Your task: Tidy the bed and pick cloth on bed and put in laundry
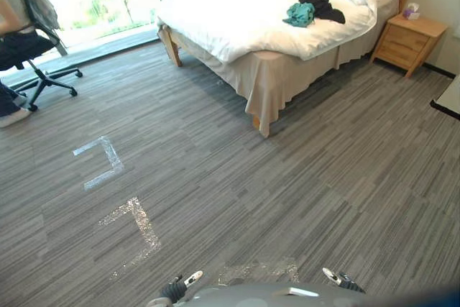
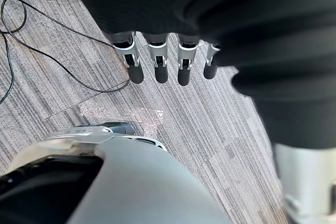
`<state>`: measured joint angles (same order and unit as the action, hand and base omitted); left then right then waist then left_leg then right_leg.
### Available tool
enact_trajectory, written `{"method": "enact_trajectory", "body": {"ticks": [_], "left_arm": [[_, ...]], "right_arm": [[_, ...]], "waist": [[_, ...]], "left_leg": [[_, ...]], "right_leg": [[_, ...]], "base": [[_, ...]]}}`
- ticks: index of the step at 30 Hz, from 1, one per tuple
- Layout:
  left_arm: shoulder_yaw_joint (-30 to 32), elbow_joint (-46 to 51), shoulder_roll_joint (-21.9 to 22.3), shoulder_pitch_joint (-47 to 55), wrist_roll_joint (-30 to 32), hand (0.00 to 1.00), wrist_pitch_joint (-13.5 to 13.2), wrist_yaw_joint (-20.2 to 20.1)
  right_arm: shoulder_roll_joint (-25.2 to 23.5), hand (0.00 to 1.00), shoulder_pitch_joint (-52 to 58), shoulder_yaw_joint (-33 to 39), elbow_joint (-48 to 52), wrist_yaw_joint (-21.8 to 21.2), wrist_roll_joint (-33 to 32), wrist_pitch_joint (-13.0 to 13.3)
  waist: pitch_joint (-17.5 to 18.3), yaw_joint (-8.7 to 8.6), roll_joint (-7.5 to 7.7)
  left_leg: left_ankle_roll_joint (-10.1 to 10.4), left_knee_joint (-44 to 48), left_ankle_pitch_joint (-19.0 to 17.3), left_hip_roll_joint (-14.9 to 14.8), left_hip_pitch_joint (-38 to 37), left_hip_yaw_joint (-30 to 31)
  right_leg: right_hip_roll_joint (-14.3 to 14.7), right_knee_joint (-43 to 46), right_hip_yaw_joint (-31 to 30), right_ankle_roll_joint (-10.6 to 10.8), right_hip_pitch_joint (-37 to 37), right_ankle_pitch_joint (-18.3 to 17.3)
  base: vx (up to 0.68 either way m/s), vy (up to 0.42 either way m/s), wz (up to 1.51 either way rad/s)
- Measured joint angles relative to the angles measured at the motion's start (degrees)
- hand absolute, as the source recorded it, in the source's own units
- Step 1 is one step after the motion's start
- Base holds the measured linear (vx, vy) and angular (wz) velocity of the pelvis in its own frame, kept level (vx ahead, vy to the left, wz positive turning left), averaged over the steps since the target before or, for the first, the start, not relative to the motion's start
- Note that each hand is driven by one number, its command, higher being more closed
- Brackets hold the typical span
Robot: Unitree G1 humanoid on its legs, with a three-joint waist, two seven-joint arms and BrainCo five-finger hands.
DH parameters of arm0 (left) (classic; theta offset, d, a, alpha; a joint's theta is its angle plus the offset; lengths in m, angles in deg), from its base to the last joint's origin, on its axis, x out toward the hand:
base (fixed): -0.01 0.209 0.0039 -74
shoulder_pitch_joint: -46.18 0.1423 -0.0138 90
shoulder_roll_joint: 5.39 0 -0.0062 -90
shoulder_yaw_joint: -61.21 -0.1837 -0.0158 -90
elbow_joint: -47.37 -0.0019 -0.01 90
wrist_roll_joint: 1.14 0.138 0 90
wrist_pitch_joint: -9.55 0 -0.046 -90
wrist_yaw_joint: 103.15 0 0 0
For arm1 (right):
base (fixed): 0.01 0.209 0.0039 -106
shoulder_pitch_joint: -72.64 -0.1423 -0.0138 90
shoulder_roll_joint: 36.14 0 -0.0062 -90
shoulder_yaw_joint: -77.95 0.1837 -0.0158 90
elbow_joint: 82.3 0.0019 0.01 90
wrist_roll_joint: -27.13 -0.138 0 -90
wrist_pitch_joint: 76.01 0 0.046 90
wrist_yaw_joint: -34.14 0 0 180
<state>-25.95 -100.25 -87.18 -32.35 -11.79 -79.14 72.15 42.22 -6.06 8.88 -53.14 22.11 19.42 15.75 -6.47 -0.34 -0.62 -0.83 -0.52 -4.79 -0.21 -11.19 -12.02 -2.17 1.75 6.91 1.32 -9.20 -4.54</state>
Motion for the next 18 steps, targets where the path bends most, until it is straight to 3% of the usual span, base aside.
{"method": "enact_trajectory", "body": {"ticks": [8,18], "left_arm": [[0.1,0.0,0.1,-0.8,1.3,0.0,-0.7,-1.4],[0.0,0.0,0.1,-1.0,1.3,0.0,-0.3,-1.2]], "right_arm": [[-1.2,0.0,-2.4,1.9,0.2,1.2,-0.3,-0.3],[-1.4,0.0,-3.7,0.9,0.2,3.3,-1.8,-1.6]], "waist": [[-1.5,0.05,0.1],[-2.0,0.27,0.39]], "left_leg": [[2.7,-1.4,-0.8,0.0,-3.5,-0.1],[2.9,-1.5,-0.9,-0.1,-3.9,-0.2]], "right_leg": [[0.0,-1.3,0.5,1.7,-3.4,-0.1],[0.0,-1.6,0.9,2.0,-3.8,-0.3]], "base": [[0.04,0.004,0.0],[-0.03,-0.025,-0.01]]}}
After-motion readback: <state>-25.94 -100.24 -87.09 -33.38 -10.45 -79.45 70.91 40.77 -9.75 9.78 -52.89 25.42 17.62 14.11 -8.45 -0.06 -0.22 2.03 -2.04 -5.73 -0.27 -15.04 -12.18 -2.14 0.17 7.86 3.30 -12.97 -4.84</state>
